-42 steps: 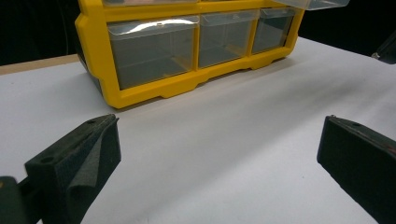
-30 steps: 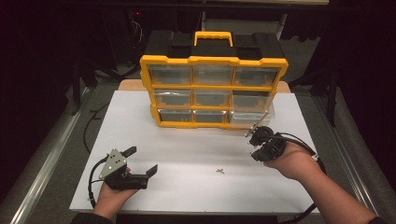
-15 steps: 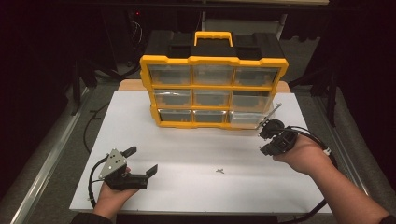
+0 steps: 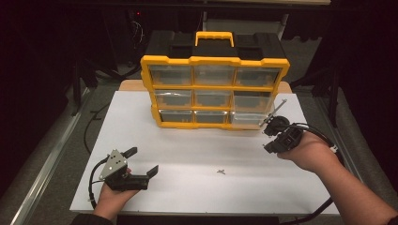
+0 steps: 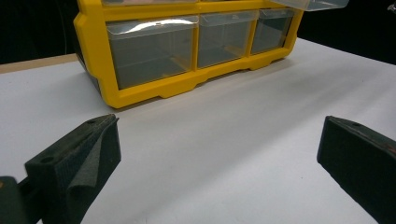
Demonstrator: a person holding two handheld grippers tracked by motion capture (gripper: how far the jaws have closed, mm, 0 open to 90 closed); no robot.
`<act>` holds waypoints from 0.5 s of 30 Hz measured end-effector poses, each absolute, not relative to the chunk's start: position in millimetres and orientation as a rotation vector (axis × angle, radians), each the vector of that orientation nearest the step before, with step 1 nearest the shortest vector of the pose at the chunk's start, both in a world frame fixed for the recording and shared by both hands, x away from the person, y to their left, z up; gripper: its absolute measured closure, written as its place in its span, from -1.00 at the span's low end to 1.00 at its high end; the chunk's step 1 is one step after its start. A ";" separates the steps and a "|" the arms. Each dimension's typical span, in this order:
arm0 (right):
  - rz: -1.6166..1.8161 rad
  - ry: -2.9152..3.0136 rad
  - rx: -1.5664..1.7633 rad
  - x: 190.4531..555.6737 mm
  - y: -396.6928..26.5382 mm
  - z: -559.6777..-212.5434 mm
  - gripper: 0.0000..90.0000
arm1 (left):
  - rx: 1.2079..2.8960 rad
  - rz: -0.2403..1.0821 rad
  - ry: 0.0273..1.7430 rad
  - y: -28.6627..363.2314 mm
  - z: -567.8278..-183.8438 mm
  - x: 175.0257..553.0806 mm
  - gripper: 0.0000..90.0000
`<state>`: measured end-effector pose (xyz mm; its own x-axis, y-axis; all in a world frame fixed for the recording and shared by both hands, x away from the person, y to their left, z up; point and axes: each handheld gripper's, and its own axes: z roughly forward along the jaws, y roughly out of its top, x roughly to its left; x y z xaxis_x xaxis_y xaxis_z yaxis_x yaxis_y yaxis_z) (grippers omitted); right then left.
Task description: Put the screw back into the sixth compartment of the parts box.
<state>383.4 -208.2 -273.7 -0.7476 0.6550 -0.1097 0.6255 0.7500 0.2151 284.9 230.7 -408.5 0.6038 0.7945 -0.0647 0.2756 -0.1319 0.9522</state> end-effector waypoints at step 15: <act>0.274 2.764 1.003 387.9 -205.9 -248.3 0.99 | 1.690 0.574 0.889 231.2 -408.0 284.5 -1.00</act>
